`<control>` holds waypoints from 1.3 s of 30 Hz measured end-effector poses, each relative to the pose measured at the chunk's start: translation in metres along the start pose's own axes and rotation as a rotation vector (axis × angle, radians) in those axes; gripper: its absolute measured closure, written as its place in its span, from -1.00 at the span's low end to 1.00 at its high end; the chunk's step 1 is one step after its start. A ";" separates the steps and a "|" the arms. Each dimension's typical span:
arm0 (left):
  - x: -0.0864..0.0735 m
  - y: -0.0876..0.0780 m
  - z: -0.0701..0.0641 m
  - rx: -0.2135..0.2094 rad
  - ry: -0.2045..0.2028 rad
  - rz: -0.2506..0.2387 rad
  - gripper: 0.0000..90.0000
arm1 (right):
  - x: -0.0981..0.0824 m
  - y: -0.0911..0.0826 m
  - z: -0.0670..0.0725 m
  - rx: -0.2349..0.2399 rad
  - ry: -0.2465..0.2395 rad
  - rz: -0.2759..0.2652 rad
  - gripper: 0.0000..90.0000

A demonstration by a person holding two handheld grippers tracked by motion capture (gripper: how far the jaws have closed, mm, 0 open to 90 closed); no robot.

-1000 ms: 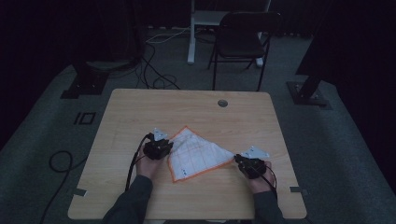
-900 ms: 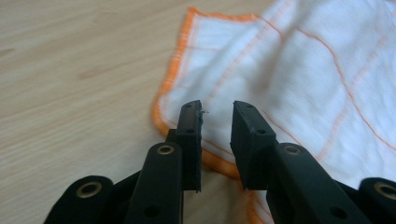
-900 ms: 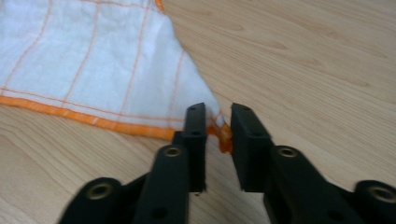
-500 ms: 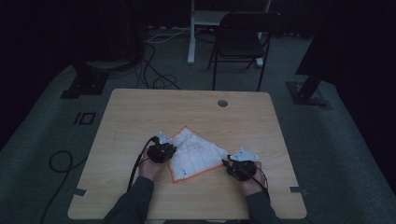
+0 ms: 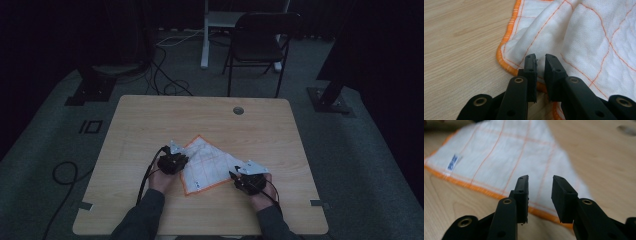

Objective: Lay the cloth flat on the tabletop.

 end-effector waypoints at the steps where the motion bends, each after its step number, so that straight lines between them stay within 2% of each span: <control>1: 0.000 0.000 0.000 0.000 -0.001 0.000 0.82 | -0.001 0.005 0.001 0.006 -0.001 0.018 0.48; 3: 0.000 0.000 0.000 0.001 -0.002 0.000 0.85 | -0.001 0.009 0.001 0.009 -0.002 0.033 0.48; 4: 0.000 0.000 0.001 0.002 -0.003 -0.002 0.86 | -0.003 0.017 0.001 0.013 0.001 0.070 0.48; 5: 0.000 0.000 0.001 0.003 -0.003 -0.001 0.87 | -0.003 0.019 0.001 0.012 0.000 0.080 0.48; 8: 0.000 0.000 0.001 0.004 -0.001 0.000 0.90 | -0.004 0.021 -0.001 0.019 0.013 0.093 0.62; 10: -0.001 0.001 0.003 0.010 0.002 -0.003 0.91 | -0.004 0.020 -0.002 0.005 0.009 0.103 0.69; 13: -0.001 0.000 0.007 0.021 -0.007 0.001 0.92 | -0.006 0.017 -0.009 -0.023 0.033 0.107 0.74; 16: -0.002 0.000 0.011 0.032 -0.010 0.004 0.93 | -0.007 0.014 -0.015 -0.050 0.048 0.111 0.75; 17: -0.003 -0.001 0.016 0.044 -0.014 0.009 0.93 | -0.009 0.011 -0.021 -0.072 0.071 0.113 0.76; 18: -0.003 -0.001 0.016 0.044 -0.014 0.009 0.93 | -0.009 0.011 -0.021 -0.072 0.071 0.113 0.76; 19: -0.004 -0.001 0.020 0.053 -0.025 0.010 0.93 | -0.011 0.008 -0.027 -0.098 0.089 0.114 0.75; 24: -0.004 -0.001 0.023 0.068 -0.032 0.017 0.92 | -0.012 0.006 -0.037 -0.133 0.105 0.117 0.75; 27: -0.004 -0.002 0.021 0.075 -0.034 0.020 0.89 | -0.011 0.006 -0.037 -0.138 0.103 0.118 0.74; 32: -0.005 -0.009 0.013 0.049 -0.012 0.003 0.80 | -0.009 0.004 -0.029 -0.123 0.083 0.103 0.68; 35: -0.005 -0.010 0.012 0.042 -0.015 -0.002 0.78 | -0.007 0.004 -0.027 -0.119 0.075 0.100 0.67; 36: -0.006 -0.012 0.010 0.030 -0.015 -0.007 0.76 | -0.004 0.004 -0.019 -0.098 0.059 0.088 0.64; 39: -0.006 -0.018 0.005 -0.004 -0.017 -0.036 0.74 | -0.002 0.006 -0.012 -0.076 0.041 0.085 0.61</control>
Point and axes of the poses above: each handheld gripper's, and its own axes: y roughly forward along the jaws, x roughly out of its top, z roughly to its left, the point moved 1 cm from there along y, roughly forward along the jaws, and after that the axes turned 13 degrees about x, right-handed, at the moved point
